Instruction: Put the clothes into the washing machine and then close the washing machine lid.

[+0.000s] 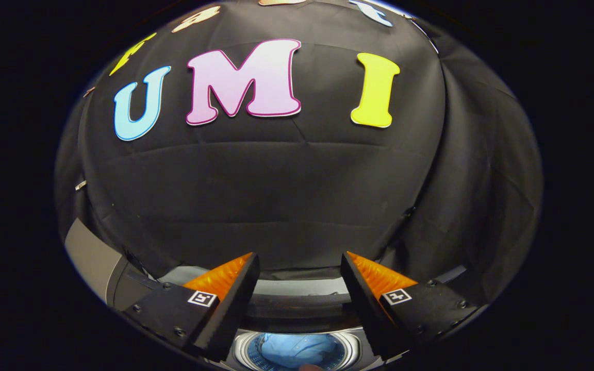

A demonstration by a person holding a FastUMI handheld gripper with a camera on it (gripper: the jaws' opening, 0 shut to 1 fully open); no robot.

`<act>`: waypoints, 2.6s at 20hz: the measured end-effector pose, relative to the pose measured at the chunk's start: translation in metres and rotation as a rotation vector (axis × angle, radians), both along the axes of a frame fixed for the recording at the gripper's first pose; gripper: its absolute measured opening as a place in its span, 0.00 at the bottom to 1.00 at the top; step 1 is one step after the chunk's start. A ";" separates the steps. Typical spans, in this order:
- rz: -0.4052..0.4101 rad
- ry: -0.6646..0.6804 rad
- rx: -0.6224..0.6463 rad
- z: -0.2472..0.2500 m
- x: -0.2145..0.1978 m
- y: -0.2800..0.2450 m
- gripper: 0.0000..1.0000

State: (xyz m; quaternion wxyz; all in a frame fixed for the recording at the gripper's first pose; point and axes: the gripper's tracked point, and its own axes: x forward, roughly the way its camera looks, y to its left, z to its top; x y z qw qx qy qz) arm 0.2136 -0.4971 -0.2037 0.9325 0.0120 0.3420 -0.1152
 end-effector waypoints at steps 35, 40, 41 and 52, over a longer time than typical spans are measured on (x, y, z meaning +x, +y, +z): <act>0.072 0.135 0.027 -0.038 -0.028 0.006 1.00; 0.057 0.118 0.066 -0.049 -0.036 0.019 1.00; 0.068 0.108 0.067 -0.043 -0.038 0.023 1.00; 0.147 -0.364 0.028 0.132 -0.012 0.107 1.00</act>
